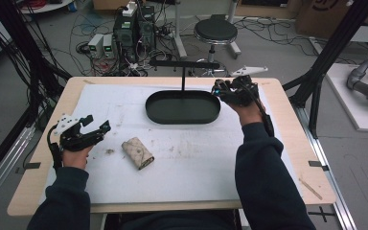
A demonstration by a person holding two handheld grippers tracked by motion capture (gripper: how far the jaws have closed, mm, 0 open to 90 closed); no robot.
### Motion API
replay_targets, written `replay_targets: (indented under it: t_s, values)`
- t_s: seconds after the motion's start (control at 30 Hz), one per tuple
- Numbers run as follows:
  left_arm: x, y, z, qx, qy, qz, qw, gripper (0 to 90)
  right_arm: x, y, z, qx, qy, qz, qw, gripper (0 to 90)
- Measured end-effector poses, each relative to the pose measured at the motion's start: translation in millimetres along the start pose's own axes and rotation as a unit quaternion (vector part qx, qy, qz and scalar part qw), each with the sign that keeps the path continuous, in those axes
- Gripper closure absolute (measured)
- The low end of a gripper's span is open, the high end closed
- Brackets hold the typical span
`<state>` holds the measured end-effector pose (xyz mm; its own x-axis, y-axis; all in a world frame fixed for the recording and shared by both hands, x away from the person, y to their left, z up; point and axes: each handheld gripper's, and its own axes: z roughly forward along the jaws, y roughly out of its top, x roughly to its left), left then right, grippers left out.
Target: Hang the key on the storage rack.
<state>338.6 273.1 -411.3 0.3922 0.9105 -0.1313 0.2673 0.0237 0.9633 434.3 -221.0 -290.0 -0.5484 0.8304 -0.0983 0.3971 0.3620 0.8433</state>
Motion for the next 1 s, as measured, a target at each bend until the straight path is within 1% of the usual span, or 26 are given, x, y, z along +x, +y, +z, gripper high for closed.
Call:
replay_targets:
  t_s: [0.03,0.07,0.13,0.23,0.33,0.37,0.43,0.53,0.57,0.6,0.7,0.77,0.8,0.83,0.9,0.93,1.0]
  values:
    - [-0.1,0.1,-0.1,0.000,0.000,0.000,1.0000,25.2,-1.2,7.9,2.8,-0.008,-0.004,0.003,1.0000,49.8]
    - [0.0,0.1,-0.1,0.000,0.000,0.000,1.0000,25.2,-1.2,7.9,2.8,-0.008,-0.004,0.003,1.0000,49.8]
    - [0.0,0.1,-0.1,0.000,0.000,-0.001,1.0000,25.2,-2.2,15.1,5.6,-0.009,-0.014,0.000,0.9999,49.7]
    - [-0.1,0.1,-0.1,0.000,-0.001,0.000,1.0000,25.2,-4.5,26.1,11.0,-0.014,-0.023,0.003,0.9996,49.7]
    - [-0.2,-0.1,0.3,0.001,-0.002,0.001,1.0000,25.1,-5.7,29.5,12.9,-0.016,-0.025,0.007,0.9995,49.7]
    - [-0.4,-0.1,0.5,0.002,-0.001,0.001,1.0000,25.2,-6.8,34.4,15.5,-0.017,-0.033,0.006,0.9993,49.7]
    - [-0.5,0.0,0.2,0.001,-0.002,0.000,1.0000,25.2,-8.2,38.5,17.9,-0.018,-0.040,0.007,0.9990,49.7]
    - [-0.4,0.0,0.0,0.000,-0.001,-0.001,1.0000,25.2,-9.9,42.8,21.1,-0.017,-0.041,0.010,0.9990,49.7]
    - [-0.3,0.0,0.1,0.000,-0.001,0.000,1.0000,25.2,-10.6,47.2,23.5,-0.017,-0.050,0.011,0.9986,49.7]
    - [-0.5,-0.1,0.3,0.000,-0.001,-0.001,1.0000,25.2,-10.6,47.2,23.5,-0.017,-0.050,0.011,0.9986,49.7]
    - [-0.9,0.0,0.2,0.001,-0.003,0.002,1.0000,25.2,-11.6,52.5,26.7,-0.018,-0.064,0.009,0.9978,49.6]
    - [-0.7,0.0,0.2,0.002,-0.003,0.001,1.0000,25.2,-14.2,52.8,29.3,-0.016,-0.072,0.011,0.9972,49.6]
    - [-0.8,0.1,-0.2,0.000,-0.002,0.000,1.0000,25.2,-15.6,51.8,30.9,-0.009,-0.076,0.016,0.9970,49.6]
    - [-0.7,0.2,-0.7,-0.001,-0.002,0.000,1.0000,25.2,-19.6,47.5,35.1,0.008,-0.078,0.020,0.9967,49.6]
    - [-0.2,0.3,-1.0,-0.001,-0.002,0.000,1.0000,25.2,-21.3,44.0,36.2,0.008,-0.081,0.022,0.9965,49.6]
    - [0.0,0.2,-0.8,-0.001,-0.002,-0.001,1.0000,25.2,-24.9,37.5,38.0,0.012,-0.083,0.030,0.9961,49.6]
    - [-0.2,0.0,-0.5,-0.001,-0.001,-0.002,1.0000,25.2,-26.6,34.0,38.7,0.011,-0.082,0.034,0.9960,49.6]
